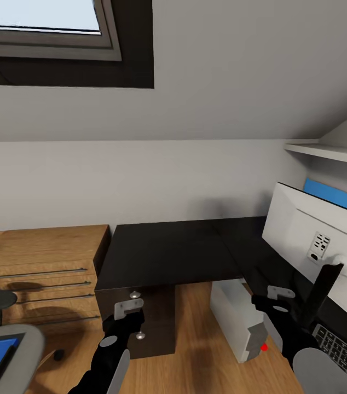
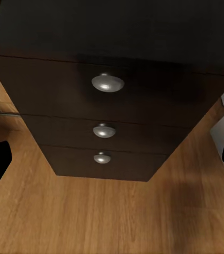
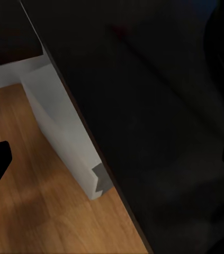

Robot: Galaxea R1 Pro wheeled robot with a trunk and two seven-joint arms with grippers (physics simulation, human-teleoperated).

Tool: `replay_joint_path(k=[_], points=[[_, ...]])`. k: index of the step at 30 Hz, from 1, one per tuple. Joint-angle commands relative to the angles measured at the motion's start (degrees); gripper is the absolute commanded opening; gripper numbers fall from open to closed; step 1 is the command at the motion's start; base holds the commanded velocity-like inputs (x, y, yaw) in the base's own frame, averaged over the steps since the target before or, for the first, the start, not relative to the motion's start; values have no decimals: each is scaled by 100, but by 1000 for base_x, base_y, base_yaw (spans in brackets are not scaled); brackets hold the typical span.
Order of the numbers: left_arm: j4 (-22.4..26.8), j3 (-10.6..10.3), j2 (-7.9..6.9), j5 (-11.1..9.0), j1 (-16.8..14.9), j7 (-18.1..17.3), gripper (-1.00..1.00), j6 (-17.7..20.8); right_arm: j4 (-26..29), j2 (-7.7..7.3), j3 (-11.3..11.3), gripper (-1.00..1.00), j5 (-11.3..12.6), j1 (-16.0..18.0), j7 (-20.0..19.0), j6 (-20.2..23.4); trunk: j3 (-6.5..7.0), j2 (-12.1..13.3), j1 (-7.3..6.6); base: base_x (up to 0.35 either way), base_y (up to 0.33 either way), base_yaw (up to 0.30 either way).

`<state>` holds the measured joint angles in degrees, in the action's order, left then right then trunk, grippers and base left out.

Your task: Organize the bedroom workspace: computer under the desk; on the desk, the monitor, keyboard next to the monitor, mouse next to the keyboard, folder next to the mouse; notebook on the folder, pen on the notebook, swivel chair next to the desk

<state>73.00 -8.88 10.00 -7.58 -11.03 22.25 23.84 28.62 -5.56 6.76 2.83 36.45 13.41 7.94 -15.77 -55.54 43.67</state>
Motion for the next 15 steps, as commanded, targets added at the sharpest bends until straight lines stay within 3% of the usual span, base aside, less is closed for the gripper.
replay_joint_path(k=[1, 6, 15], points=[[8, -8, 0, -60, -4, 49, 100, 16, 19, 0, -5, 100, 30, 2, 19, 31, -8, -6, 1, 3, 0, 0], [12, -8, 0, -60, -4, 56, 100, 16, 110, 6, 4, 100, 33, 2, 16, 32, -1, -6, 1, 1, 0, -65], [13, -8, 0, -60, -4, 58, 100, 9, 153, 18, -7, 100, 39, 2, 0, 32, 28, -6, 1, 0, 0, -228]])
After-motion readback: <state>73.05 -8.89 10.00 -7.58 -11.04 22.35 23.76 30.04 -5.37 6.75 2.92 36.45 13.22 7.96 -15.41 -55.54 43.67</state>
